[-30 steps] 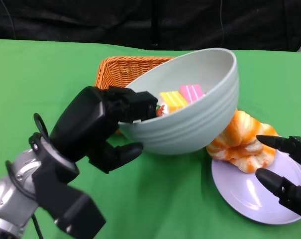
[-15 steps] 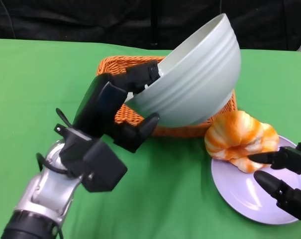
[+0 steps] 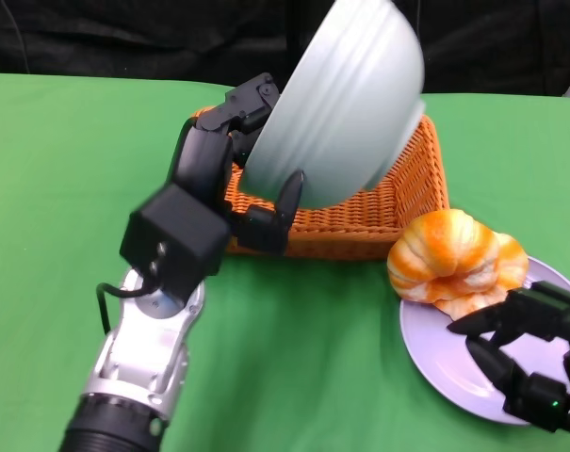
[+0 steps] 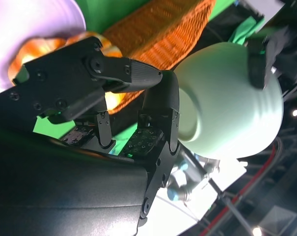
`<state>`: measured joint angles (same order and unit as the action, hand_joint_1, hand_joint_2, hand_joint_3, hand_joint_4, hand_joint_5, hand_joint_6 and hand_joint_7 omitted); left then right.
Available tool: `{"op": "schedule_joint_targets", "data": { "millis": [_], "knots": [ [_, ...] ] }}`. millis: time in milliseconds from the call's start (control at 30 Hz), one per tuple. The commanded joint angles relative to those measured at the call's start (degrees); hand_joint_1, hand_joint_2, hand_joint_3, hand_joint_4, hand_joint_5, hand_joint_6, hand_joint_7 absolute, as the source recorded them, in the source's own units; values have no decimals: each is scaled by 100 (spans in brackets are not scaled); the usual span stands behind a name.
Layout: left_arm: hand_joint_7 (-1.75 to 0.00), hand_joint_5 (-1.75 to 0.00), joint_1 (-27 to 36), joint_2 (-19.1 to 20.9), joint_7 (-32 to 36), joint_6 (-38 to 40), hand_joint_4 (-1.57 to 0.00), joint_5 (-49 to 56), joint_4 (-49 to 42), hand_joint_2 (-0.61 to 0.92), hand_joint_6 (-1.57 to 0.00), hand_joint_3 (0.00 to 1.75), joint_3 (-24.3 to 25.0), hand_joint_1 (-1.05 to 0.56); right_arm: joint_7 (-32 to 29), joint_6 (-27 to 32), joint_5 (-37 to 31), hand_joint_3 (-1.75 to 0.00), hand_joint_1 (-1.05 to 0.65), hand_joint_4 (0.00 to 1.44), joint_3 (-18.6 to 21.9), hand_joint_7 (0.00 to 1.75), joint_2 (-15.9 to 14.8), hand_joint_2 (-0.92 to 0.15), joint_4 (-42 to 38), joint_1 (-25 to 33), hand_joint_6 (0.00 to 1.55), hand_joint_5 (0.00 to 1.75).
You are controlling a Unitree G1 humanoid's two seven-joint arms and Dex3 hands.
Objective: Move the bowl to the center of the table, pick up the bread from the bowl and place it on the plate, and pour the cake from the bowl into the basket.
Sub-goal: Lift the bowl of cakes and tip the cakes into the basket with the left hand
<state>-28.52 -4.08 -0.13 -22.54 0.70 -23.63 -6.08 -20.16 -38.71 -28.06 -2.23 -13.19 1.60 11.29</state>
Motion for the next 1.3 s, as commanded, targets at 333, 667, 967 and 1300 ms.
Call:
{"op": "schedule_joint_targets", "data": {
  "millis": [333, 667, 967, 1300],
  "knots": [
    [-175, -175, -297, -644, -367, 1125, -102, -1022, 62, 20, -85, 172, 475, -16, 139, -45, 16, -105, -27, 78, 24, 100, 56, -48, 1, 85, 84, 143],
    [-175, -175, -553, -1306, -179, 2064, -108, -2016, 38, 26, -89, 172, 1108, -12, 159, -10, -18, -101, -28, 79, 28, 101, 61, -50, 0, 103, 84, 142],
    [-175, -175, -846, -1614, 109, 2505, -108, -2990, -76, 29, -89, 175, 1589, -13, 123, -23, -112, -102, -28, 78, 37, 102, 61, -50, -38, 99, 84, 144],
    [-175, -175, -1026, -1723, 522, 3079, -108, -4060, -86, 30, -85, 173, 1882, -18, 123, 13, -165, -102, -28, 78, 33, 101, 79, -50, -34, 86, 84, 145]
  ]
}}
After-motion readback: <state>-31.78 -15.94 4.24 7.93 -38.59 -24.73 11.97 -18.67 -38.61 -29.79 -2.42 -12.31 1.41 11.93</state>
